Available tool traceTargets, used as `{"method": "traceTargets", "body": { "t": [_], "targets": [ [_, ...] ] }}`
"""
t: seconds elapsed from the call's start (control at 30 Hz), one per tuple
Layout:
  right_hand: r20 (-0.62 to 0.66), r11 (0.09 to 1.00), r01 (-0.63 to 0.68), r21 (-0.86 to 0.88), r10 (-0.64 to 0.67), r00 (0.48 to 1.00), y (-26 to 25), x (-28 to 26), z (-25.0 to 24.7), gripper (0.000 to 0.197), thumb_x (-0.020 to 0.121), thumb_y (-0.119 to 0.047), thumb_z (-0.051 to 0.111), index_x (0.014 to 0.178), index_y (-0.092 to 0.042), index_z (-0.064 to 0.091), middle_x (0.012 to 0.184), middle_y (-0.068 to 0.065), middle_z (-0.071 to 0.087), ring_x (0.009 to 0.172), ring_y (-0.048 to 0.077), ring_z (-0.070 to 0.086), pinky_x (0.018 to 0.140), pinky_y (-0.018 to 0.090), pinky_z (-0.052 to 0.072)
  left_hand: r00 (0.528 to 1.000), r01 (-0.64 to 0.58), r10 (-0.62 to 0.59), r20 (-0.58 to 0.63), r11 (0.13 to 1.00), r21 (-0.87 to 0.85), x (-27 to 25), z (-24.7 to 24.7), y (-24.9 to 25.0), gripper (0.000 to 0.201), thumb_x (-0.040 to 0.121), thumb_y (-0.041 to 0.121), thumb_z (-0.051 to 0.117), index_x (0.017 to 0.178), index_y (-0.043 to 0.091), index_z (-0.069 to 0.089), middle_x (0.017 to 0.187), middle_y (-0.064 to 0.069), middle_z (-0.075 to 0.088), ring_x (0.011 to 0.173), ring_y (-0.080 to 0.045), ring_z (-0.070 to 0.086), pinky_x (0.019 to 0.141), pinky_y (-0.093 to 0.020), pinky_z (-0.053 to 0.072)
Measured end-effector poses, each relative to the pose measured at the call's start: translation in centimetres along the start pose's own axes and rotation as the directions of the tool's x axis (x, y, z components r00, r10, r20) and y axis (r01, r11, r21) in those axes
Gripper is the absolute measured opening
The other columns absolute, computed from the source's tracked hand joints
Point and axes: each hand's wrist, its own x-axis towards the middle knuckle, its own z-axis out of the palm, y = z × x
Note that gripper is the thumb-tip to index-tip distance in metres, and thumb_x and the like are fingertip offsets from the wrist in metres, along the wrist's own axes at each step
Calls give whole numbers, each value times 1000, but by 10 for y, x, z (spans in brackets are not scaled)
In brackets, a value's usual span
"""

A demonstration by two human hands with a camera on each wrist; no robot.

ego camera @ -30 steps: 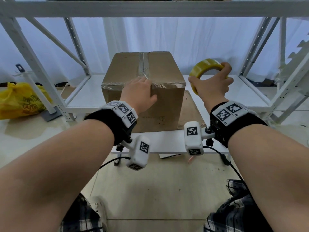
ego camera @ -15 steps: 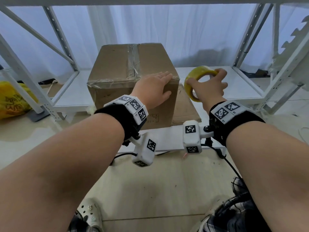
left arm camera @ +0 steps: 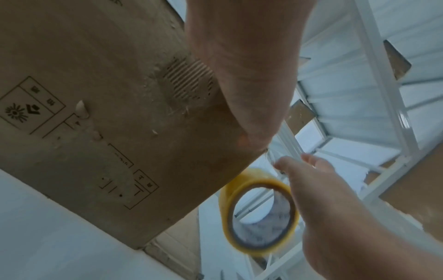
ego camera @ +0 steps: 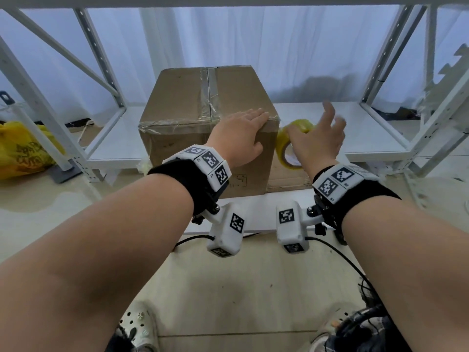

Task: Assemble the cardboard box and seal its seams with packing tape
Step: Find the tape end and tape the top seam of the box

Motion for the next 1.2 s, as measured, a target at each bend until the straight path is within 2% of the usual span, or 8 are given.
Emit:
{"method": "traceTargets", "body": {
  "t": [0.07,0.13,0.23,0.33,0.5,0.63,0.93,1.2],
  "targets": [
    [-62,913,369,-176,-384,921,-16,-5,-1,54,88,-25,52,140,-19,37,147,12,32,138,30,27,116,46,18,999,6,-2,43,995,-101,-5,-11,-5,55,94,24,41,147,16,31,153,-2,31,140,-17,28,114,-30,19],
    [-16,751,640,-163,-650,759,-33,-12,0,42,88,-15,44,128,-9,52,131,12,52,125,30,44,110,43,29,999,35,-33,16,983,-182,-14,-24,-15,46,93,23,35,137,15,47,138,-7,51,125,-23,47,105,-34,35],
    [174,626,779,-28,-764,621,-58,-28,10,40,86,-15,45,123,-8,58,121,9,61,114,26,54,100,37,40,987,149,-157,-20,968,-200,-37,-37,-48,38,97,16,34,127,17,58,124,-4,61,110,-22,55,93,-31,40],
    [384,539,838,-84,-759,526,-74,-42,31,46,87,-22,56,132,-15,52,131,3,55,122,22,47,107,37,36,953,261,-293,-75,922,-286,-73,-46,-90,39,95,8,36,124,16,62,126,-3,60,114,-23,53,98,-33,39],
    [419,490,864,-120,-763,491,-97,-52,62,46,93,-30,56,136,-18,46,138,1,49,128,20,43,108,37,37,928,312,-366,-72,866,-390,-114,-39,-142,48,93,-2,43,133,22,54,143,9,44,118,-9,49,106,-20,28],
    [442,455,884,-108,-774,452,-108,-56,81,42,92,-32,60,131,-21,52,127,-1,55,115,19,51,96,33,42,962,189,-253,-105,890,-416,-116,-20,-164,49,93,3,52,138,23,47,146,5,43,133,-14,41,113,-35,32],
    [377,404,899,-168,-816,437,-105,-57,92,33,94,-25,56,127,-21,58,119,3,62,106,25,57,88,37,47,946,163,-238,-219,936,-311,-111,10,-163,66,79,4,69,138,15,41,146,-3,36,126,-26,42,108,-35,32],
    [239,339,926,-168,-897,372,-100,-60,95,22,90,-18,62,110,-15,71,101,7,69,90,31,63,68,42,55,927,115,-234,-293,921,-371,-108,-13,-158,43,80,15,57,123,19,63,131,0,58,124,-19,49,110,-37,34]
  ]
}}
